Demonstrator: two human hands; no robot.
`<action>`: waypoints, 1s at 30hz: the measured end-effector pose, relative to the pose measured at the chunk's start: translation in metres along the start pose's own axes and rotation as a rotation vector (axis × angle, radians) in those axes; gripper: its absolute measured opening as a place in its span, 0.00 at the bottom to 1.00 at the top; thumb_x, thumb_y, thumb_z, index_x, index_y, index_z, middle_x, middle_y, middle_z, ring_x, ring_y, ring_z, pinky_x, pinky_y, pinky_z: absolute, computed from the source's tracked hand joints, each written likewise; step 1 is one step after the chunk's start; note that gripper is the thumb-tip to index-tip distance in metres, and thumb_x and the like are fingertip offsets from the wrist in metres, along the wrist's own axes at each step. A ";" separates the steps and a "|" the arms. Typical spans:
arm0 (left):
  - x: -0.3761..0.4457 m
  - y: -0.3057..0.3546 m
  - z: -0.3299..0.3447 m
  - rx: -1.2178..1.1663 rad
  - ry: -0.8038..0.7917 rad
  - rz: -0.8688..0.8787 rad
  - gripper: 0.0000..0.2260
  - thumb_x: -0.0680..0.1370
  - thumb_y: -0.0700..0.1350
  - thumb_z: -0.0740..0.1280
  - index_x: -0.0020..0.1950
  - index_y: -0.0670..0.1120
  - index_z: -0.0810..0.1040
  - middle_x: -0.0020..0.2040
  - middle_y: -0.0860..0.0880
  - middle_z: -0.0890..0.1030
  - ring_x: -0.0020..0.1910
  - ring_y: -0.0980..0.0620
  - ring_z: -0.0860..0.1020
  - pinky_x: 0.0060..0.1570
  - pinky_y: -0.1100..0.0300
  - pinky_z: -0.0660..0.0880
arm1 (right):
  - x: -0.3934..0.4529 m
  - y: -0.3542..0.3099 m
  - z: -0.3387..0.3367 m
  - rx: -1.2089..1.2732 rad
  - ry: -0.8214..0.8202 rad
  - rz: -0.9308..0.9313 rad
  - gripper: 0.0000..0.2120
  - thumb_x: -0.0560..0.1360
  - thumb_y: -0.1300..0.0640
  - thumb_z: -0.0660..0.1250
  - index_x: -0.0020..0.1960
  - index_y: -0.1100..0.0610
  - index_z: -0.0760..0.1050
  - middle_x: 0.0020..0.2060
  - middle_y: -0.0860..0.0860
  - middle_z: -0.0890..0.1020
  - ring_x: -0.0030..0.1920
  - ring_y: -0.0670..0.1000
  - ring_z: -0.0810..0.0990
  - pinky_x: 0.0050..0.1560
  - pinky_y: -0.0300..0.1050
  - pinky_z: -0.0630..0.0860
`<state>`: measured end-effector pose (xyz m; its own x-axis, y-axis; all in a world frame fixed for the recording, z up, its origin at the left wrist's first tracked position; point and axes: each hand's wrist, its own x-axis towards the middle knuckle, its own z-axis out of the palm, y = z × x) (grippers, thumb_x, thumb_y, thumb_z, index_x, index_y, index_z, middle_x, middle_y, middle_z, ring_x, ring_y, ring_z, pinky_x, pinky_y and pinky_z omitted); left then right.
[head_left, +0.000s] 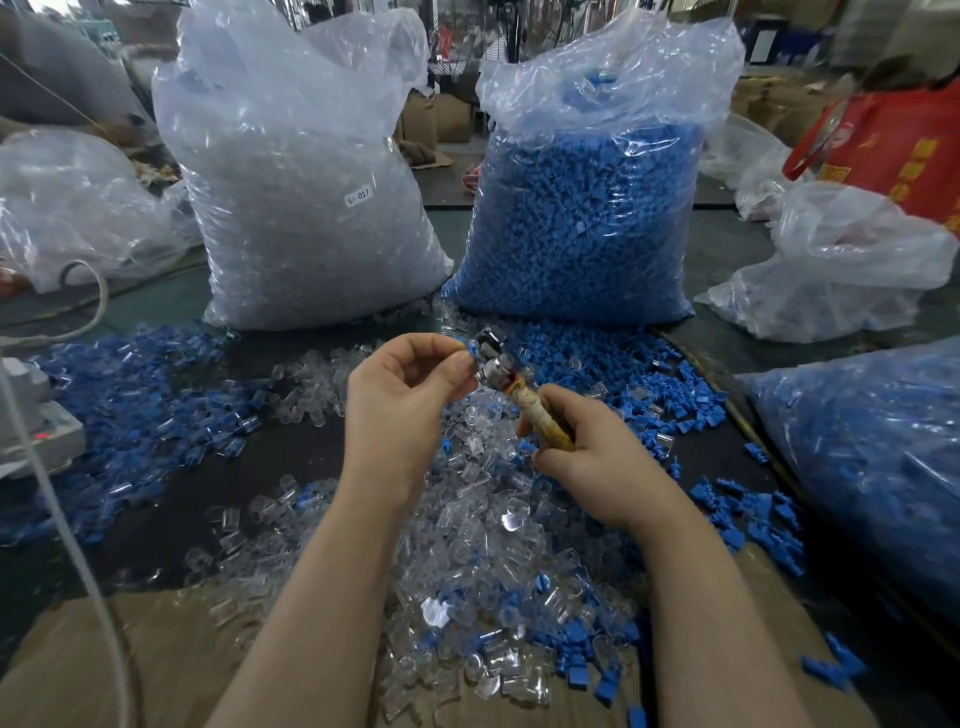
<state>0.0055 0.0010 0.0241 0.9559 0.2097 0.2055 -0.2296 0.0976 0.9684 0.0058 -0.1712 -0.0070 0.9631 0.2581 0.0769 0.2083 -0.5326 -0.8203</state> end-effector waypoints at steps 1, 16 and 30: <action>0.000 0.000 0.000 0.002 0.000 0.002 0.03 0.75 0.33 0.70 0.45 0.40 0.80 0.37 0.48 0.83 0.36 0.57 0.81 0.40 0.68 0.77 | 0.000 0.000 0.000 -0.017 0.013 -0.003 0.07 0.72 0.66 0.66 0.48 0.57 0.73 0.32 0.49 0.72 0.28 0.44 0.66 0.30 0.41 0.65; 0.019 -0.009 -0.053 0.374 0.196 -0.170 0.05 0.73 0.39 0.75 0.41 0.48 0.83 0.36 0.48 0.84 0.37 0.53 0.82 0.45 0.58 0.81 | 0.005 0.005 0.002 -0.056 0.146 0.020 0.11 0.77 0.55 0.67 0.44 0.45 0.66 0.35 0.43 0.72 0.32 0.43 0.70 0.36 0.49 0.69; 0.022 -0.020 -0.098 1.293 0.368 -0.295 0.09 0.79 0.43 0.66 0.58 0.46 0.80 0.57 0.39 0.78 0.54 0.38 0.76 0.46 0.49 0.71 | 0.004 0.012 0.004 -0.379 0.369 0.111 0.07 0.79 0.48 0.63 0.56 0.42 0.69 0.39 0.44 0.78 0.37 0.50 0.76 0.31 0.45 0.70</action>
<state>0.0128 0.0990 -0.0043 0.7892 0.6026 0.1186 0.4975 -0.7405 0.4518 0.0113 -0.1735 -0.0193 0.9645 -0.0806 0.2513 0.0830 -0.8114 -0.5785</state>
